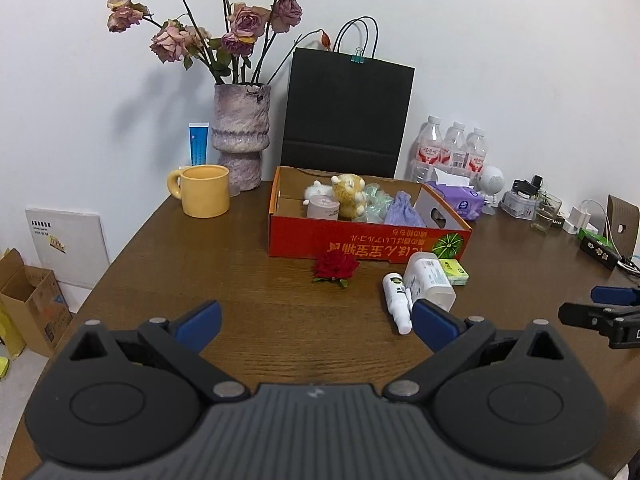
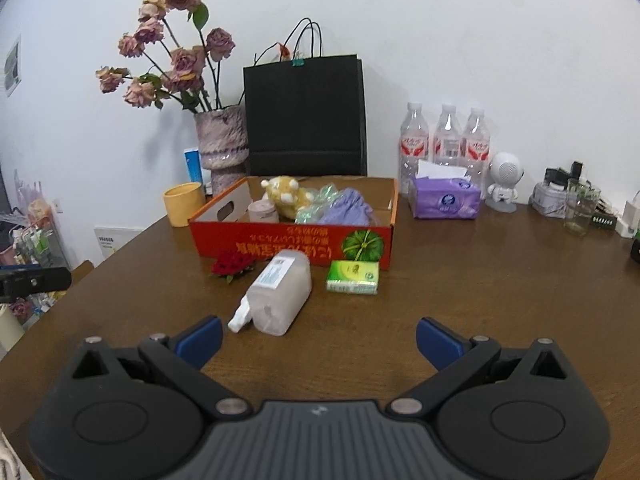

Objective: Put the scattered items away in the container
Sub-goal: 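Withdraw both tools from the box back toward the remaining items, then grasp the white spray bottle with the left tool while the right tool grasps the clear swab container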

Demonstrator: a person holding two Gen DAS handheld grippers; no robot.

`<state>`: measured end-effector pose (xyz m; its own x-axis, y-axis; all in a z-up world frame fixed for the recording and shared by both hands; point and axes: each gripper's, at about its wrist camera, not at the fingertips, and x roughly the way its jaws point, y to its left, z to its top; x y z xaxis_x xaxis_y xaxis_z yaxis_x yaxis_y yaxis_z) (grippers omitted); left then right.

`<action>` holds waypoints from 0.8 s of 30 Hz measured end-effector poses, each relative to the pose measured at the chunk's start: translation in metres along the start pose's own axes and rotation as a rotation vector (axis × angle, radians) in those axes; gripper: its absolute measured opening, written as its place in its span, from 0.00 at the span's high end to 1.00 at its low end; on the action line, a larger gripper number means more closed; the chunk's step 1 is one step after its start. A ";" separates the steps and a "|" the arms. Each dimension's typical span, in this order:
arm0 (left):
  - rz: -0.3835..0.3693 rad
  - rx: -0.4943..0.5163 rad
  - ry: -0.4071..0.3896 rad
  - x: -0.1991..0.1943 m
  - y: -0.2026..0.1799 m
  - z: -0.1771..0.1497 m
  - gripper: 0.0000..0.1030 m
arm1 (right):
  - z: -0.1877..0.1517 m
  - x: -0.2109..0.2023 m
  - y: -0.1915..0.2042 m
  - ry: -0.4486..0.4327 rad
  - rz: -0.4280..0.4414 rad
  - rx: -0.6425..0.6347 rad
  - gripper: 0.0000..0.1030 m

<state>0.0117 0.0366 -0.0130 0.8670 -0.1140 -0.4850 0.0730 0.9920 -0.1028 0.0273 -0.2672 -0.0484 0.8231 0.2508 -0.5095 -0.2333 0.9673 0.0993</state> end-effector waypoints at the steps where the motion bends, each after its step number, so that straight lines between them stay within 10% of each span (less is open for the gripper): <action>1: -0.002 0.005 -0.003 -0.001 -0.001 -0.002 0.00 | -0.002 0.001 0.000 0.001 0.005 0.005 0.00; 24: -0.022 0.028 0.044 0.030 -0.012 -0.022 0.00 | -0.019 0.035 0.002 0.020 0.003 -0.012 0.00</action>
<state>0.0260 0.0206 -0.0451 0.8424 -0.1373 -0.5210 0.1057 0.9903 -0.0901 0.0459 -0.2570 -0.0825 0.8117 0.2531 -0.5264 -0.2426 0.9659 0.0904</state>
